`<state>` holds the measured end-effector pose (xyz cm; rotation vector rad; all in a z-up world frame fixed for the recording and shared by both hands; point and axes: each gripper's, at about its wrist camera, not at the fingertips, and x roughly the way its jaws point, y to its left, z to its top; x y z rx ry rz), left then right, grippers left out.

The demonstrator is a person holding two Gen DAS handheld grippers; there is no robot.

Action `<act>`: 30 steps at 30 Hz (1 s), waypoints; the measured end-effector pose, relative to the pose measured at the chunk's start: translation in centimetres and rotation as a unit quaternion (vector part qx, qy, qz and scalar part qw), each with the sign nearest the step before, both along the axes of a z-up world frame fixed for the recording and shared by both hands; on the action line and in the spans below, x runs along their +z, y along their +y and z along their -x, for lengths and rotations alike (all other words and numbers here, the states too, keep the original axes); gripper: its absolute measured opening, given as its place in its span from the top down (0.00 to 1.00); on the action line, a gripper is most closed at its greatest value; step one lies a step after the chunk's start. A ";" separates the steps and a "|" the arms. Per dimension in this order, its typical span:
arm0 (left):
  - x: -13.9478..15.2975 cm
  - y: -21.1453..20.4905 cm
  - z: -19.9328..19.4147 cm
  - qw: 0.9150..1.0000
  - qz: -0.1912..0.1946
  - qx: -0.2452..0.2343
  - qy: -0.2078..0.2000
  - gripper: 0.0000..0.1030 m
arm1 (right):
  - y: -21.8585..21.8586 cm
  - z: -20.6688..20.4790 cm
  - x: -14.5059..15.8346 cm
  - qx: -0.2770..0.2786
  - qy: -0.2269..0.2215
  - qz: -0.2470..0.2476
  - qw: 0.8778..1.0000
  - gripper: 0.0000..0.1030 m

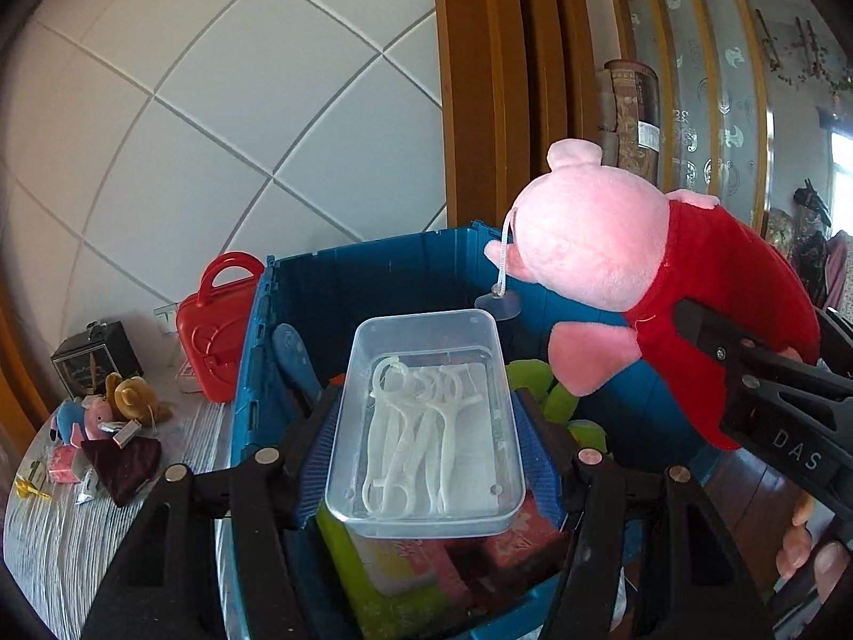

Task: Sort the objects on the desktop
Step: 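Open both tools to drop the floss box and pig plush into the crate, then withdraw both tools from the crate and move back over the bed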

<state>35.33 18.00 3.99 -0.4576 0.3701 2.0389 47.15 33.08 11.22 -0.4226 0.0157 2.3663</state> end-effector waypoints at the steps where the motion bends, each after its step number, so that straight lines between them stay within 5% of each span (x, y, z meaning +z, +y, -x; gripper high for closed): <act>1: -0.2 0.4 -0.3 1.000 0.003 0.000 -0.002 0.41 | 0.7 -0.3 -0.2 -0.003 -0.001 0.001 1.000 0.25; 13: -1.2 3.9 -1.5 0.999 0.033 0.014 0.003 0.40 | 5.8 -0.1 -2.3 -0.004 -0.022 0.023 0.999 0.24; 15: -1.3 4.4 -1.6 0.999 0.039 0.020 0.003 0.35 | 6.1 -0.4 -2.2 -0.008 -0.018 0.021 1.000 0.21; 18: -1.3 4.2 -1.6 0.999 0.037 0.031 0.007 0.21 | 6.0 -1.1 -1.7 -0.015 -0.008 0.015 1.000 0.02; 30: -0.2 0.8 -0.8 0.999 0.019 0.032 0.006 0.20 | 4.8 -2.2 -1.3 -0.015 0.001 0.034 0.999 0.00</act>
